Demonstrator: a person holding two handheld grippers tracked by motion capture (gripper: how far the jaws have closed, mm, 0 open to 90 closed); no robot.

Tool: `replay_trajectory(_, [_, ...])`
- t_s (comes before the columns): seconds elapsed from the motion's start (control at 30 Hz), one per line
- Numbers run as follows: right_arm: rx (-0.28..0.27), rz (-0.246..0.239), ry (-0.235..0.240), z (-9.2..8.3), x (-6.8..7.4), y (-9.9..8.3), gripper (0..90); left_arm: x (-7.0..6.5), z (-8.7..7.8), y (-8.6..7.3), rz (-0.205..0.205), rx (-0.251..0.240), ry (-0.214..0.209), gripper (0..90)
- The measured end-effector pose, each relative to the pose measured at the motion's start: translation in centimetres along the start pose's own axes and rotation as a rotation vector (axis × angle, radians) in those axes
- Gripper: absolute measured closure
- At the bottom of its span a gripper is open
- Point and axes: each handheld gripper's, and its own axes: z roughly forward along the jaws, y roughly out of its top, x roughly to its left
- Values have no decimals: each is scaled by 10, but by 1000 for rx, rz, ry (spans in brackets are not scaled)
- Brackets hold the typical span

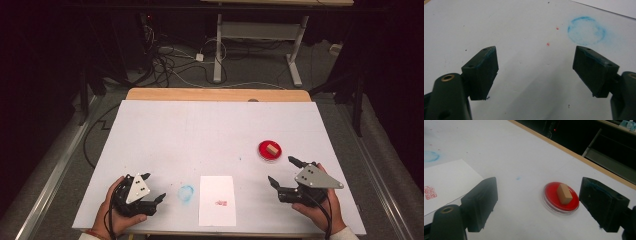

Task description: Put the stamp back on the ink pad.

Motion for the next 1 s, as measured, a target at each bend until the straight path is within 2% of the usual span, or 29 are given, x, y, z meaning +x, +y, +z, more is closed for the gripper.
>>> replay_trajectory(0.3, [16, -26, -17, -13, 7, -17, 165, -2, -2, 2, -4, -19, 9, 193])
replay_trajectory(0.43, [14, -13, -39, -21, 10, -27, 166, -3, -3, 3, 3, -22, 11, 192])
replay_trajectory(0.53, [15, -13, -30, -25, 13, -33, 166, -3, -5, 2, 2, -25, 13, 192])
replay_trajectory(0.7, [1, -37, -24, -32, 17, -34, 165, -5, -5, 3, 12, -25, 8, 192])
replay_trajectory(1.0, [20, -42, -19, -28, 18, -36, 165, -4, -4, 2, 13, -19, 8, 192])
